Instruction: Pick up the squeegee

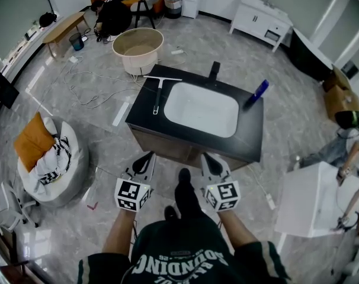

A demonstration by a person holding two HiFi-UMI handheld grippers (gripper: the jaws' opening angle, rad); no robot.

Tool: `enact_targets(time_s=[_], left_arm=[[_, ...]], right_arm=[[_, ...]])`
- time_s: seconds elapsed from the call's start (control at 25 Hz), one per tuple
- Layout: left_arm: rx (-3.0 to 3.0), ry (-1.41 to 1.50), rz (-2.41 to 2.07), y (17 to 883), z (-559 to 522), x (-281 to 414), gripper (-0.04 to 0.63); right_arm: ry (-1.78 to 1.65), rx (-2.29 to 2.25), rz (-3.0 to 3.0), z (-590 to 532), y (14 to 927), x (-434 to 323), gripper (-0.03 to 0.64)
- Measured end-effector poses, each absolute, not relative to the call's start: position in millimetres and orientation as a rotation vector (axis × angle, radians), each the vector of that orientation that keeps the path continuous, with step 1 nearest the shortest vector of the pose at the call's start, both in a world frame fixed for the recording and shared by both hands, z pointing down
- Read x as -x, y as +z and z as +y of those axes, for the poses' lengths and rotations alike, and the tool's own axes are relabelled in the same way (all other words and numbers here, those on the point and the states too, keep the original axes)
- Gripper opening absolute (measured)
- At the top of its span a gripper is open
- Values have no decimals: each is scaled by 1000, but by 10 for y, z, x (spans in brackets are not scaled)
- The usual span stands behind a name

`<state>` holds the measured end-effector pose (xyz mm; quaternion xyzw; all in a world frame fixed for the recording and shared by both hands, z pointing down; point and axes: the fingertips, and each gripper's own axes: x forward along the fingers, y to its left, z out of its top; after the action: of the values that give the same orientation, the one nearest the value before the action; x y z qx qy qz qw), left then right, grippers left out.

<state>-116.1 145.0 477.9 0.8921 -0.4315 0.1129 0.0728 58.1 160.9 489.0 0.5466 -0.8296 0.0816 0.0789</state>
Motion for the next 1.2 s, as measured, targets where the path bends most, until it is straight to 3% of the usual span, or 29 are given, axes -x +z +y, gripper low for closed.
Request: enact_targets(time_s=[1.2], left_arm=[[-2474,423,-1408,5079,-1313,865,2]], right_arm=[[287,-1349,-2632,-1543,5049,-630,0]])
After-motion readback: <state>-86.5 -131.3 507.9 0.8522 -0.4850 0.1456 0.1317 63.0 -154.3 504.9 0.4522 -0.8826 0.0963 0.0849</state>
